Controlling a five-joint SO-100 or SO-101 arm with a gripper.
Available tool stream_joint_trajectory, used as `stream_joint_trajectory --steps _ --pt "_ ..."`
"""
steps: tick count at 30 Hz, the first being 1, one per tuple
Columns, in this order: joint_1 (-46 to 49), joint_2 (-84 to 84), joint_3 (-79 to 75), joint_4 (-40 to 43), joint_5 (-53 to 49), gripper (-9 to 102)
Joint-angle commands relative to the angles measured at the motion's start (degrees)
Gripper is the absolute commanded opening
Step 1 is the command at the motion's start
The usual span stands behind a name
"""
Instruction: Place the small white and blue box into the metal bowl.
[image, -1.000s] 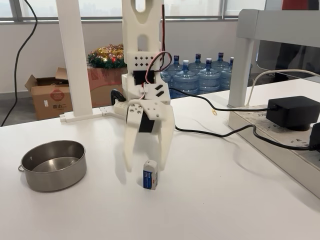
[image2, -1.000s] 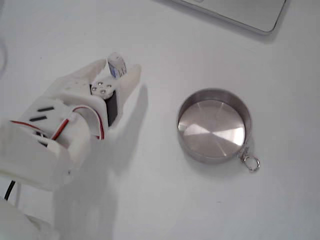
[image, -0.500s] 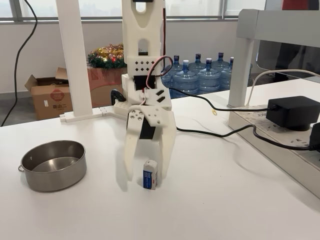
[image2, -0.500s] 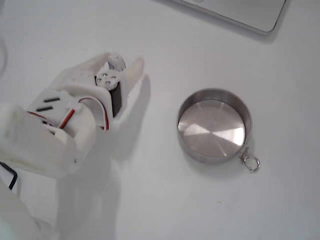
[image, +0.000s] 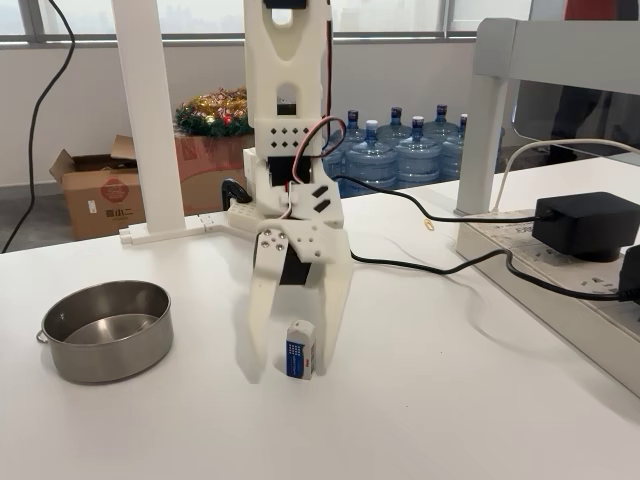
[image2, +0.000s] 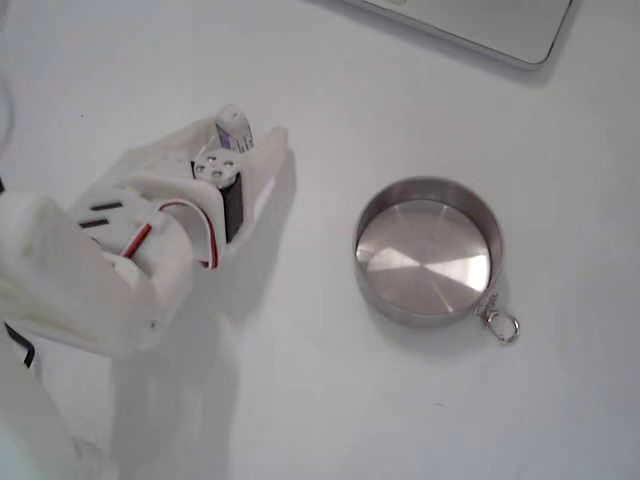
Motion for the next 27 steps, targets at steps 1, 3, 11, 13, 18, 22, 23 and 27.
stream_joint_trajectory --steps 1,3,11,13,18,22,23,27 --pt "0.4 -0.1 -0.9 -3.3 0.5 22" --pt "0.5 -0.4 -0.5 -4.7 0.5 20" --pt "1.3 -1.1 -0.4 -6.0 0.4 10" --pt "1.4 -1.1 -0.3 -6.0 0.4 8" --pt "1.5 -1.1 -0.1 -6.0 0.4 1" --pt "1.6 -1.1 0.1 -6.0 0.4 -2" --pt "1.6 -0.9 0.1 -6.0 0.4 -2" --pt "1.6 0.4 0.4 -6.1 0.4 -3"
